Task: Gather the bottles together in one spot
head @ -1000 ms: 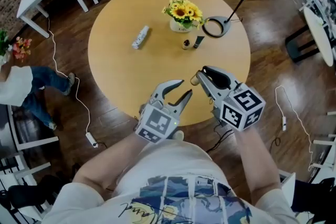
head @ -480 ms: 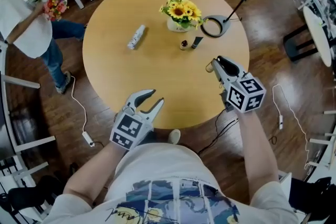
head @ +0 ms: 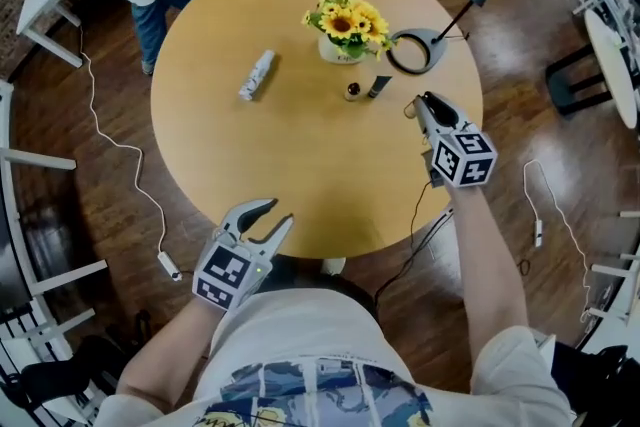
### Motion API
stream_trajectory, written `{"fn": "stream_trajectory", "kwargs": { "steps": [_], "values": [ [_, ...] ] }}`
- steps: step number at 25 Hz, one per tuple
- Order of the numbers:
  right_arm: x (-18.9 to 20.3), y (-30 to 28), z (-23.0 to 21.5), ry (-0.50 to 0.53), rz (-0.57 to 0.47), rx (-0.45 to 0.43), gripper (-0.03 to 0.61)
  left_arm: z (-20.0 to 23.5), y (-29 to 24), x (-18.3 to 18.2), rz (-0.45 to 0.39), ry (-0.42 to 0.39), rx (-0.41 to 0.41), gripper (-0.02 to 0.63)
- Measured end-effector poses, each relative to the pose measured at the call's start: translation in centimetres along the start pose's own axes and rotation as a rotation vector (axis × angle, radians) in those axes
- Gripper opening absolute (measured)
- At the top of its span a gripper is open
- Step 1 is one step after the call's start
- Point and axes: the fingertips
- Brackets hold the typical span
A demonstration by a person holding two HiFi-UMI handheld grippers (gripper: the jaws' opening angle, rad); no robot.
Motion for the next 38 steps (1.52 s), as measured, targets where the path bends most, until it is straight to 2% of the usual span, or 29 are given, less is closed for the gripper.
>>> {"fn": "stream_trajectory", "kwargs": {
  "steps": [6, 9, 16, 32, 34, 36, 38],
  "values": [
    [1.0, -5.7, -2.2, 0.015, 0.000, 0.037, 0.077, 1.9, -1.2, 0.6, 0.015, 0.007, 0.000, 0.141],
    [1.8, -8.2, -2.5, 0.020, 0.017, 0.036, 0.077, 1.9, -1.6, 1.2, 0.031, 0.035, 0.004, 0.141],
    [3.8, -12.4, -4.9, -0.018, 0.045, 0.064, 0.077, 1.9, -2.7, 2.2, 0.063, 0.056, 0.013, 0.141],
    [4.9, -13.7, -5.5, -0.026, 0.015, 0.090, 0.091, 1.7, -4.2, 2.5, 0.085, 0.064, 0.033, 0.141],
    [5.0, -13.4, -5.6, -0.025, 0.012, 0.091, 0.102, 1.5, -4.2, 2.4, 0.086, 0.070, 0.036, 0.141],
    [4.9, -13.0, -5.8, -0.028, 0.002, 0.094, 0.160, 1.3, -4.3, 2.2, 0.086, 0.058, 0.038, 0.141],
    [4.7, -12.3, -5.8, -0.025, -0.012, 0.098, 0.164, 1.2, -4.4, 2.2, 0.087, 0.049, 0.036, 0.141]
  ]
}}
Point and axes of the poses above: the fingertips, and each gripper's own axes: y backward along the fingers, z to its left, x out of its underside, and after that the axes turned 14 degrees about z, right-handed
